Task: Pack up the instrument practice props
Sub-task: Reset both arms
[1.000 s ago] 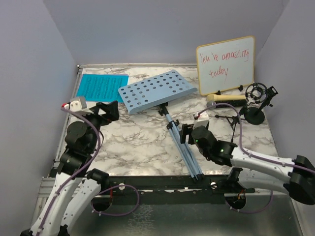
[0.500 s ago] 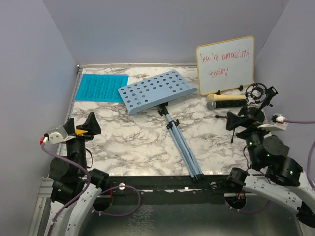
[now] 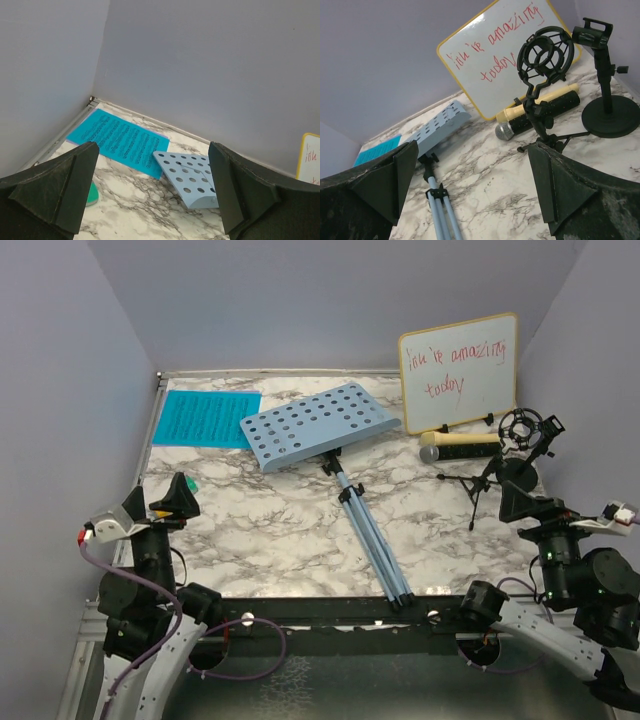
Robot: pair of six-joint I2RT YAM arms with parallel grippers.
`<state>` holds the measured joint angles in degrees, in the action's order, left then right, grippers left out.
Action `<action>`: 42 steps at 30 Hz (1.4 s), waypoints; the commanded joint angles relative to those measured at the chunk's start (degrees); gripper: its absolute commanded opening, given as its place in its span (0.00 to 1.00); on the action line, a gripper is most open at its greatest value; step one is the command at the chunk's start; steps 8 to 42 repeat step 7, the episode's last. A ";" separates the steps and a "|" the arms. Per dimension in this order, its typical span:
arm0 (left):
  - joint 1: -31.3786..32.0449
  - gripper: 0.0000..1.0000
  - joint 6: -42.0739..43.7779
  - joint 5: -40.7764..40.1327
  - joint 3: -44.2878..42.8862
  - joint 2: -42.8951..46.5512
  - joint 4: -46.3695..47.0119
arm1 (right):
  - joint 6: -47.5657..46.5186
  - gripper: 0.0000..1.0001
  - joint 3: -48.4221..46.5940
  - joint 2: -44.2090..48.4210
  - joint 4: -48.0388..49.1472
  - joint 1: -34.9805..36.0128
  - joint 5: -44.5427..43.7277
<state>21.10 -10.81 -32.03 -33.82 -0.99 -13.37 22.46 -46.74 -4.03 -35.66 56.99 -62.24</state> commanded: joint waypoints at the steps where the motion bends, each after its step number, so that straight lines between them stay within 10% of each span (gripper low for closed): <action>1: -0.27 0.99 1.37 -1.81 0.07 0.87 -0.34 | -1.56 1.00 0.70 0.27 -0.11 0.14 0.82; 42: -0.53 0.99 1.40 -1.42 0.04 0.88 -0.23 | -2.52 1.00 0.67 -0.79 0.48 0.14 1.34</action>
